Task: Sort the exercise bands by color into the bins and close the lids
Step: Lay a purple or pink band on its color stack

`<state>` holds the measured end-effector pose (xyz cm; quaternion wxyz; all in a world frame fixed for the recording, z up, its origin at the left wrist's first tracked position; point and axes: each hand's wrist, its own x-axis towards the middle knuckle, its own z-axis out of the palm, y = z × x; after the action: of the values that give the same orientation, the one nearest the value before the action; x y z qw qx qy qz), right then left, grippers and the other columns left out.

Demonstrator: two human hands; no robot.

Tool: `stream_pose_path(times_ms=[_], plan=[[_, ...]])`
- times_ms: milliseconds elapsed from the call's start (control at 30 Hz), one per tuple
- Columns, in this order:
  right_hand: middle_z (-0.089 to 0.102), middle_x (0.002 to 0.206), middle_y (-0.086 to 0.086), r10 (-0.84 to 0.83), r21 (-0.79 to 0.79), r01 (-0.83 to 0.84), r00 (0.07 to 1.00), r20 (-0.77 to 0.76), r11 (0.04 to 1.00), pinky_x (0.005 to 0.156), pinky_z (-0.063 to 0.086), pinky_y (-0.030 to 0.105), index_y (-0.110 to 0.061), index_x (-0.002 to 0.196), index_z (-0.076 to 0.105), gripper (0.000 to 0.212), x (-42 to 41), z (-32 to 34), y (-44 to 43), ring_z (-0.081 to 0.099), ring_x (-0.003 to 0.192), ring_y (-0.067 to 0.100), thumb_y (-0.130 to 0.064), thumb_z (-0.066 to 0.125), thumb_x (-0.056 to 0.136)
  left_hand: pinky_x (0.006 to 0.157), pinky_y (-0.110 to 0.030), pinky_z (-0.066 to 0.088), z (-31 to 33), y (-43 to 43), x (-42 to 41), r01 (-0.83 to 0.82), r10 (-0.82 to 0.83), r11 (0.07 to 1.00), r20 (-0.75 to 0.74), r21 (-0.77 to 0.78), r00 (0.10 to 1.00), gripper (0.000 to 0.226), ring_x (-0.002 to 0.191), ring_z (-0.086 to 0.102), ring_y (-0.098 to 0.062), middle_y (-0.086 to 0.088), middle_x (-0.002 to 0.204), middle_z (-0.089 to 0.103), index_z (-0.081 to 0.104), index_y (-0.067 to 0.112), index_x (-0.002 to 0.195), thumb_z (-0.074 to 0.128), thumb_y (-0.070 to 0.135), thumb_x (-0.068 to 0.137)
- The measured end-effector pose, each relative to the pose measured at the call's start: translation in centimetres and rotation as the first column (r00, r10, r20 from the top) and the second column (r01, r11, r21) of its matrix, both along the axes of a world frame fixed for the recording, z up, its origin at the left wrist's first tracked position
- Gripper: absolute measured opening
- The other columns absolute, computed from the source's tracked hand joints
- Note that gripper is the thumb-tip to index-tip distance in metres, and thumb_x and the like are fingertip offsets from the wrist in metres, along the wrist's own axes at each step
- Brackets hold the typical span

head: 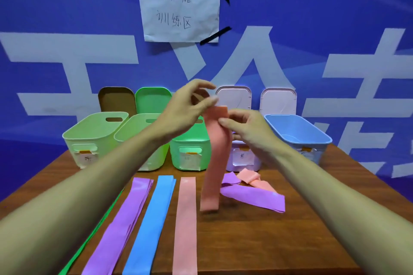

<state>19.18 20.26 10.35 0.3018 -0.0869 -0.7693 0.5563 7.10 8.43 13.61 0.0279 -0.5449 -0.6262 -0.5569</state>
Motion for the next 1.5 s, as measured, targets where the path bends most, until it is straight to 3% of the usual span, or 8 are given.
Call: stream_pose_path(times_ms=[100,200,267,367,600,1000,1233,1500], plan=[[0.068,0.082,0.002,-0.035,-0.025,0.034,0.999,-0.017,0.999,0.073,0.045,0.035,-0.021,0.088,0.069,0.031,-0.7,0.4,-1.1,0.057,0.080,0.014,0.005,0.053,0.087,0.062,-0.023,0.045,-3.3,-1.8,-0.5,-0.017,-0.006,0.998,0.376,0.059,0.927,0.022,0.066,0.058,-0.010,0.001,0.089,0.057,0.053,0.016,0.108,0.045,0.034,0.097],[0.064,0.081,0.002,-0.009,-0.106,0.008,1.000,-0.002,0.994,0.061,0.048,0.023,-0.019,0.087,0.069,0.027,-1.5,0.5,-2.1,0.057,0.072,0.011,0.002,0.052,0.088,0.072,-0.032,0.048,-8.8,-2.9,-2.1,0.068,0.061,0.977,0.565,-0.204,0.823,0.036,0.073,0.062,-0.010,0.002,0.090,0.061,0.050,0.018,0.119,0.040,0.041,0.095],[0.060,0.080,0.003,0.019,-0.179,-0.015,1.000,0.021,0.984,0.056,0.047,0.019,-0.017,0.088,0.068,0.019,-1.9,0.4,-2.8,0.054,0.068,0.012,-0.003,0.055,0.089,0.086,-0.037,0.050,-12.3,-4.3,-1.9,0.169,0.063,0.927,0.585,-0.335,0.809,0.043,0.082,0.065,-0.003,0.007,0.096,0.065,0.048,0.026,0.124,0.050,0.045,0.086],[0.061,0.079,0.003,0.045,-0.290,-0.034,0.999,0.031,0.956,0.057,0.048,0.023,-0.015,0.089,0.066,0.014,-2.6,0.0,-3.6,0.056,0.066,0.013,-0.004,0.057,0.090,0.085,-0.018,0.049,-15.3,-6.7,1.0,0.307,-0.072,0.898,0.583,-0.316,0.809,0.047,0.102,0.061,-0.004,0.004,0.111,0.062,0.051,0.028,0.121,0.067,0.028,0.077],[0.061,0.077,0.005,0.031,-0.407,-0.009,0.998,0.048,0.914,0.047,0.050,0.020,-0.010,0.091,0.061,0.015,-3.6,-1.0,-4.5,0.058,0.059,0.011,0.003,0.053,0.089,0.061,-0.026,0.050,-17.8,-8.3,2.9,0.117,0.076,0.943,0.546,-0.311,0.834,0.004,0.069,0.059,-0.014,-0.001,0.078,0.065,0.065,0.016,0.090,0.067,0.014,0.087],[0.067,0.084,0.007,-0.019,-0.414,0.140,0.959,0.283,0.899,0.057,0.059,0.028,-0.009,0.085,0.061,0.015,-7.7,-6.6,-3.5,0.066,0.072,0.017,0.003,0.054,0.090,0.065,-0.031,0.045,-20.8,-10.9,4.4,0.232,0.082,0.924,0.749,-0.304,0.657,0.005,0.070,0.057,-0.019,0.002,0.071,0.063,0.059,0.015,0.086,0.059,0.013,0.090],[0.062,0.082,0.010,0.002,-0.373,0.151,0.925,0.380,0.916,0.059,0.058,0.033,-0.010,0.079,0.055,0.018,-10.3,-11.5,-3.0,0.063,0.069,0.017,0.005,0.055,0.089,0.062,-0.033,0.053,-24.0,-9.9,2.8,0.101,0.274,0.854,0.607,-0.510,0.746,0.013,0.070,0.059,-0.022,-0.013,0.077,0.050,0.056,0.004,0.094,0.064,0.011,0.087],[0.055,0.070,0.005,-0.108,-0.124,0.199,0.850,0.515,0.972,0.043,0.049,0.026,-0.016,0.068,0.055,0.024,-13.3,-14.9,-1.2,0.053,0.056,0.017,-0.003,0.061,0.086,0.065,-0.033,0.058,-23.1,-8.7,1.7,-0.037,0.342,0.701,0.290,-0.712,0.894,0.039,0.053,0.067,-0.019,-0.007,0.080,0.069,0.051,0.013,0.112,0.072,0.017,0.079]])
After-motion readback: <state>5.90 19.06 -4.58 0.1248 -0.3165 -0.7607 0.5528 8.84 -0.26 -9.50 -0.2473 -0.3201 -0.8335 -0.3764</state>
